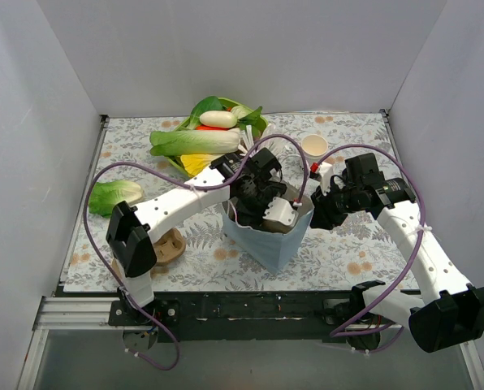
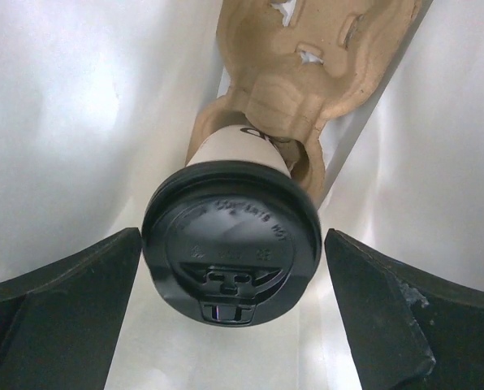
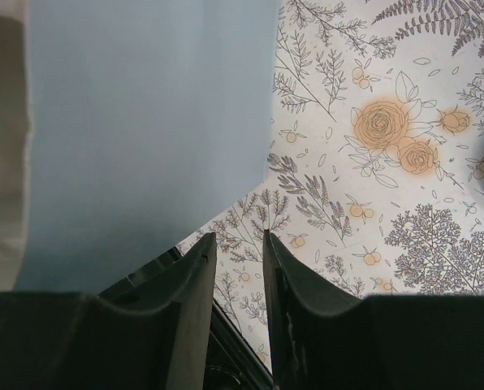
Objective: Pack the takeout coffee
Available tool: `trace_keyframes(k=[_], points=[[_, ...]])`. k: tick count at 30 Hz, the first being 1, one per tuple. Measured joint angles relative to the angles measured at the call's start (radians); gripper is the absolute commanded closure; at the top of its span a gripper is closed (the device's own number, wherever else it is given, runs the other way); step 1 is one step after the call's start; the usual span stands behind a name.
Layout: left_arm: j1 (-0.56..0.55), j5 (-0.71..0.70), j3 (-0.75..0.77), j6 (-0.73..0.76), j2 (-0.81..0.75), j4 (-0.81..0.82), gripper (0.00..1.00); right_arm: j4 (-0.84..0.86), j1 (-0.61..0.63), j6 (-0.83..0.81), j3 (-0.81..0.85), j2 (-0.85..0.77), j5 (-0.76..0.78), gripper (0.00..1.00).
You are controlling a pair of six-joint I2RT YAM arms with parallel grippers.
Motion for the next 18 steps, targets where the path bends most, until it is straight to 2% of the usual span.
trace_keyframes(k=[5,14,18], points=[[0.000,0.013,-0.090,-0.046,-0.073,0.071,0.02,0.000,0.000,0.000,0.000,0.000,-0.001,0.64],[0.000,0.051,-0.357,-0.130,-0.273,0.347,0.02,0.007,0.000,0.001,0.000,0.000,-0.003,0.63],[0.000,0.080,-0.416,-0.163,-0.333,0.444,0.02,0.012,0.000,0.001,0.000,0.000,-0.003,0.63]])
